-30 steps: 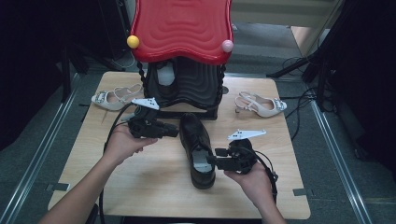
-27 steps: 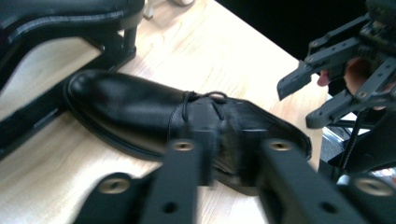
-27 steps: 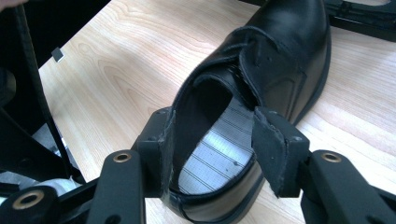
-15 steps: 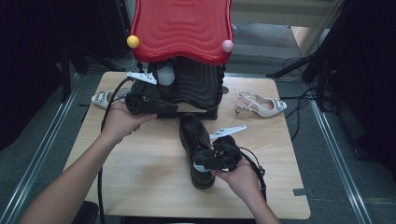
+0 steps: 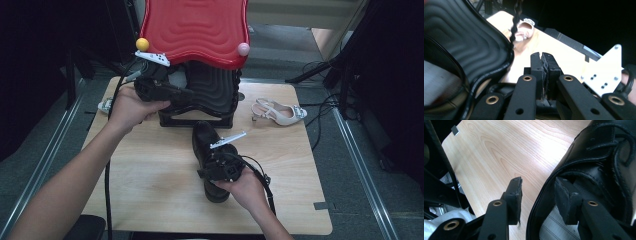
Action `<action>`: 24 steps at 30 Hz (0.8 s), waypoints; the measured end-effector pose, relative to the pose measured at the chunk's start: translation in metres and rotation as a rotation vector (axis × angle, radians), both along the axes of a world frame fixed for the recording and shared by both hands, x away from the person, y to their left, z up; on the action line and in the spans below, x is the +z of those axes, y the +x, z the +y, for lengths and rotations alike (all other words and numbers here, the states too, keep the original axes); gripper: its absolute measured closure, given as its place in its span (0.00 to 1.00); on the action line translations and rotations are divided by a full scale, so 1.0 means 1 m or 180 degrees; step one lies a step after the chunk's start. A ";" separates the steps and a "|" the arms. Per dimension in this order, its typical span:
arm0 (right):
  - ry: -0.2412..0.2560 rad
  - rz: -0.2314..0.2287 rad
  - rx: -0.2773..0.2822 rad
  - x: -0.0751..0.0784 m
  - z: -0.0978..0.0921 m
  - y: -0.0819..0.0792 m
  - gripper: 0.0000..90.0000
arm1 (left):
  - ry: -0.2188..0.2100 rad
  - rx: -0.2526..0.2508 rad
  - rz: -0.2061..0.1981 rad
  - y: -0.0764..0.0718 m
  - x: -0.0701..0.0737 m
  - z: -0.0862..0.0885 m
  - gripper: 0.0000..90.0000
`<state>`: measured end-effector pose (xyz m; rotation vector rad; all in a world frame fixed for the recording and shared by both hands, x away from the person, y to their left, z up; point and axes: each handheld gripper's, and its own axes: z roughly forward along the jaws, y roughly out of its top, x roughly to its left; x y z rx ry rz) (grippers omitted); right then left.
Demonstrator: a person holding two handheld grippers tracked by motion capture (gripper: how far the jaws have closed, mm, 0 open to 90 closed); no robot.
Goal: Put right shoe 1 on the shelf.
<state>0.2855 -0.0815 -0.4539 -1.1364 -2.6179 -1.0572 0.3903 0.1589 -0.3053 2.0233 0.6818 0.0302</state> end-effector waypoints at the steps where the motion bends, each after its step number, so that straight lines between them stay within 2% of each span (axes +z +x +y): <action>1: -0.0011 0.0026 -0.0014 0.000 0.002 0.001 0.66 | 0.0007 0.0010 -0.0018 0.001 0.002 0.000 0.98; 2: -0.0027 0.0020 -0.0001 -0.002 0.004 0.003 0.67 | -0.0010 0.0018 -0.0028 0.006 0.009 0.001 0.98; 7: -0.0075 0.0041 -0.0003 -0.002 0.005 0.004 0.70 | 0.0002 0.0066 -0.0066 0.012 0.021 0.001 0.98; 13: -0.0202 0.0096 -0.0050 -0.008 0.008 0.007 0.69 | 0.0030 0.0129 -0.0157 0.024 0.042 0.000 0.98; 16: -0.0226 0.0112 -0.0071 -0.011 0.012 0.010 0.69 | 0.0042 0.0165 -0.0166 0.027 0.047 0.000 0.98; 19: -0.0363 0.0081 -0.0076 -0.019 0.021 0.014 0.70 | 0.0061 0.0207 -0.0209 0.033 0.054 0.000 0.98; 24: -0.0448 0.0128 -0.0106 -0.024 0.028 0.016 0.72 | 0.0072 0.0282 -0.0216 0.046 0.062 0.001 0.98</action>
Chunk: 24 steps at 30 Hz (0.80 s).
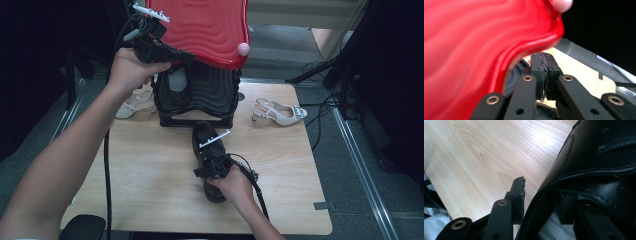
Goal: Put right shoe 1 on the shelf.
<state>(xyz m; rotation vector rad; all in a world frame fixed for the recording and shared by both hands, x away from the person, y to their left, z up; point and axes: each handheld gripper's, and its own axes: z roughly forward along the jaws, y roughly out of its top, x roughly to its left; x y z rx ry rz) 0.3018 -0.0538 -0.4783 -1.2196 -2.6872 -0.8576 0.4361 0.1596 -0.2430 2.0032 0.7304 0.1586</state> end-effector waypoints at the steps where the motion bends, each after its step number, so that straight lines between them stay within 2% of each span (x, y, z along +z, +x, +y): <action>1: -0.0039 -0.0046 0.0019 0.000 0.001 0.000 0.73 | 0.0009 0.0012 -0.0006 0.002 0.001 0.000 0.98; 5: -0.0182 -0.0125 0.0060 -0.004 0.003 -0.001 0.79 | 0.0015 0.0074 -0.0054 0.010 0.006 -0.001 0.98; 9: -0.0191 -0.0119 0.0077 -0.004 0.002 0.000 0.84 | 0.0040 0.0156 -0.0067 0.019 0.010 -0.002 0.98; 11: -0.0166 -0.0118 0.0080 -0.004 -0.001 0.001 0.87 | 0.0035 0.0183 -0.0065 0.023 0.012 -0.003 0.98; 13: -0.0075 -0.0059 0.0067 -0.002 -0.007 0.003 0.91 | 0.0073 0.0182 -0.0106 0.026 0.012 -0.006 0.97; 22: 0.0045 -0.0038 0.0088 0.008 -0.030 0.004 0.95 | 0.0164 0.0247 -0.0077 0.034 0.008 -0.008 0.97; 23: 0.0131 -0.0032 0.0082 0.010 -0.037 0.005 0.95 | 0.0178 0.0245 -0.0055 0.035 0.007 -0.008 0.97; 24: 0.0131 -0.0032 0.0082 0.010 -0.037 0.005 0.95 | 0.0178 0.0245 -0.0055 0.035 0.007 -0.008 0.97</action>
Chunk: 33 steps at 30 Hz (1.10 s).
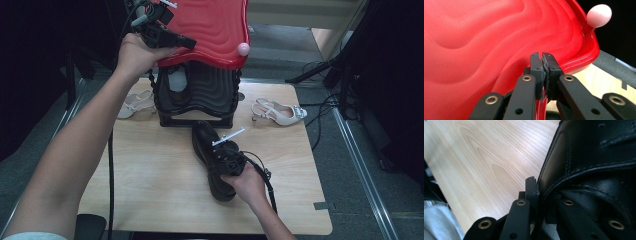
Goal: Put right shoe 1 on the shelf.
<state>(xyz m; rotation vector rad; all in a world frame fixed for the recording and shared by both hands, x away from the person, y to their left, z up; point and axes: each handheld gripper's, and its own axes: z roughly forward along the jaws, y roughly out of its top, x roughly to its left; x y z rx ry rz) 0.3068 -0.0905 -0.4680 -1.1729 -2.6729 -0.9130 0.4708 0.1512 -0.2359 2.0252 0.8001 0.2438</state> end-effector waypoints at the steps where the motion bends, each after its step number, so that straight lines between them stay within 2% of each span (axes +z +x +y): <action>1: 0.0088 -0.0016 0.0000 0.003 -0.006 0.001 0.95 | 0.0006 0.0011 0.0000 0.000 0.000 0.000 0.97; 5: 0.0211 0.0025 -0.0048 0.012 -0.014 0.001 0.94 | -0.0014 0.0026 0.0033 0.001 -0.001 0.000 0.97; 7: 0.0222 0.0033 -0.0042 0.016 -0.017 -0.001 0.94 | 0.0009 0.0027 0.0017 0.001 -0.001 0.001 0.98; 11: 0.0286 0.0062 -0.0038 0.025 -0.024 -0.004 0.94 | -0.0049 0.0047 0.0045 0.000 -0.003 0.003 0.98; 14: 0.0322 0.0053 0.0001 0.039 -0.029 -0.011 0.94 | -0.0047 0.0067 0.0035 -0.001 -0.003 0.004 0.99; 15: 0.0322 0.0053 0.0001 0.039 -0.029 -0.011 0.94 | -0.0033 0.0066 0.0031 -0.001 -0.003 0.004 0.99; 18: 0.0354 0.0047 0.0046 0.051 -0.033 -0.015 0.94 | -0.0028 0.0085 0.0068 0.000 -0.003 0.007 0.99; 23: 0.0430 -0.0035 0.0109 0.076 -0.034 -0.021 0.94 | -0.0001 0.0078 0.0048 0.000 -0.003 0.007 1.00; 26: 0.0477 -0.0137 0.0123 0.089 -0.033 -0.021 0.93 | 0.0004 0.0094 0.0044 -0.001 -0.003 0.007 1.00; 27: 0.0484 -0.0177 0.0117 0.094 -0.032 -0.019 0.93 | 0.0016 0.0091 0.0007 -0.002 -0.003 0.007 1.00; 30: 0.0458 -0.0361 0.0043 0.109 -0.027 -0.009 0.93 | 0.0003 0.0102 0.0003 -0.003 -0.004 0.008 1.00; 33: 0.0427 -0.0468 0.0008 0.114 -0.023 0.000 0.92 | 0.0002 0.0121 -0.0005 -0.003 -0.004 0.007 1.00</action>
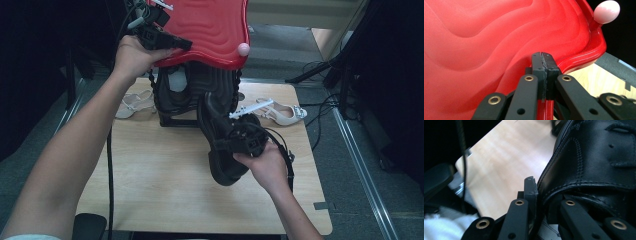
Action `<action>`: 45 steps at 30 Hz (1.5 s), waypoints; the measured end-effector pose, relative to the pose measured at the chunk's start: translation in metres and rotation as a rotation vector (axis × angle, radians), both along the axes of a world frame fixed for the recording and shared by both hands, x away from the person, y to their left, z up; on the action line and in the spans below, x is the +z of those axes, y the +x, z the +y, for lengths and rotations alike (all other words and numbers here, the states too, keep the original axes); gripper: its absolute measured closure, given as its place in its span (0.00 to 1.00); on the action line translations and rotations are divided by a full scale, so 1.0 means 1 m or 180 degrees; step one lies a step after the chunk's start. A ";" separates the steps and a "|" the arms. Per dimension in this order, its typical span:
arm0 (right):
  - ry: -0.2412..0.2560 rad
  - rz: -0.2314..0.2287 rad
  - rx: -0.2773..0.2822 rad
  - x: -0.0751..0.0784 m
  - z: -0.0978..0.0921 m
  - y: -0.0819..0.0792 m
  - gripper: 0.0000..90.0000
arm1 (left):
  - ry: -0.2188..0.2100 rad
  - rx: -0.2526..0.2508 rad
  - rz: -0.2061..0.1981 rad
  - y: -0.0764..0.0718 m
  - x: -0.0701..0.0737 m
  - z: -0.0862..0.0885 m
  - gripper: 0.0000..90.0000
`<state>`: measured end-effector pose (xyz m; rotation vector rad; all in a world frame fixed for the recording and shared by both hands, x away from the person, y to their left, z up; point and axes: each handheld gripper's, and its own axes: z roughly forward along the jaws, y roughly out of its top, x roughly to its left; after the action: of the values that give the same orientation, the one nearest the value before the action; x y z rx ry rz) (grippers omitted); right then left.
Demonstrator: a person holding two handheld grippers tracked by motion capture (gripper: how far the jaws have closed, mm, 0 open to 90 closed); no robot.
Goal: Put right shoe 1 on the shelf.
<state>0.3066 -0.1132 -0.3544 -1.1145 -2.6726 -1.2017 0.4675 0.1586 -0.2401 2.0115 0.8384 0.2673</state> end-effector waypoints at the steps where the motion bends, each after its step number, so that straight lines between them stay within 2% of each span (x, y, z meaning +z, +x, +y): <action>1: -0.0015 -0.0059 -0.0032 0.002 0.002 0.005 0.92 | 0.0016 -0.0002 -0.0019 -0.001 0.000 0.000 1.00; 2: 0.0021 -0.0086 -0.0071 0.003 0.004 0.010 0.92 | 0.0025 0.0005 -0.0035 -0.001 0.000 -0.001 1.00; 3: 0.0032 -0.0167 -0.0135 0.006 0.010 0.022 0.92 | 0.0033 0.0017 -0.0044 -0.002 0.000 -0.001 1.00; 5: 0.0022 -0.0186 -0.0152 0.007 0.011 0.025 0.92 | 0.0023 0.0011 -0.0034 -0.002 0.000 -0.001 1.00; 8: -0.0022 -0.0295 -0.0287 0.004 0.021 0.045 0.93 | 0.0006 0.0003 -0.0010 -0.001 0.000 0.000 1.00; 9: -0.0021 -0.0333 -0.0391 0.000 0.025 0.057 0.92 | 0.0007 -0.0011 -0.0013 -0.001 0.000 0.001 1.00; 11: -0.0014 -0.0364 -0.0397 -0.001 0.026 0.060 0.92 | 0.0008 -0.0006 -0.0021 -0.001 -0.001 0.001 1.00; 12: 0.0005 -0.0381 -0.0467 -0.004 0.028 0.065 0.92 | -0.0005 -0.0010 -0.0010 -0.001 -0.001 0.002 1.00; 13: -0.0011 -0.0478 -0.0523 -0.010 0.032 0.072 0.92 | -0.0015 -0.0027 0.0007 0.000 -0.001 0.002 1.00; 15: -0.0022 -0.0495 -0.0563 -0.011 0.033 0.074 0.92 | -0.0026 -0.0027 0.0020 0.000 -0.001 0.003 1.00; 17: -0.0044 -0.0542 -0.0688 -0.018 0.038 0.082 0.93 | -0.0020 -0.0025 0.0017 0.000 -0.001 0.003 1.00; 20: -0.0169 -0.0688 -0.0761 -0.019 0.051 0.087 0.92 | -0.0014 -0.0027 0.0008 0.000 -0.001 0.004 1.00; 22: -0.0187 -0.0708 -0.0779 -0.019 0.053 0.088 0.92 | -0.0040 -0.0032 0.0027 0.000 -0.002 0.005 1.00; 27: -0.0367 -0.0886 -0.0876 -0.021 0.067 0.098 0.92 | -0.0034 -0.0018 0.0025 0.000 -0.002 0.007 1.00; 28: -0.0369 -0.0876 -0.0894 -0.023 0.070 0.103 0.92 | -0.0032 0.0000 0.0032 -0.001 -0.002 0.007 1.00; 30: -0.0380 -0.0887 -0.0914 -0.023 0.072 0.104 0.92 | -0.0045 0.0009 0.0058 0.000 -0.002 0.007 1.00; 31: -0.0471 -0.0931 -0.0921 -0.023 0.078 0.105 0.92 | -0.0048 0.0006 0.0057 0.000 -0.002 0.007 1.00; 36: -0.0498 -0.0936 -0.1003 -0.022 0.083 0.107 0.92 | -0.0049 -0.0002 0.0061 0.000 -0.002 0.007 1.00; 39: -0.0476 -0.1040 -0.1087 -0.017 0.081 0.110 0.92 | -0.0052 0.0003 0.0072 0.000 -0.001 0.007 1.00; 40: -0.0447 -0.1042 -0.1093 -0.017 0.080 0.115 0.91 | -0.0043 0.0009 0.0063 0.000 -0.001 0.007 1.00; 45: -0.0434 -0.1035 -0.1117 -0.021 0.084 0.115 0.89 | -0.0064 0.0010 0.0092 0.001 -0.001 0.008 1.00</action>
<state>0.4219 -0.0288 -0.3752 -1.5905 -2.9173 -1.3715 0.4682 0.1663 -0.2416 1.9999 0.8589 0.2313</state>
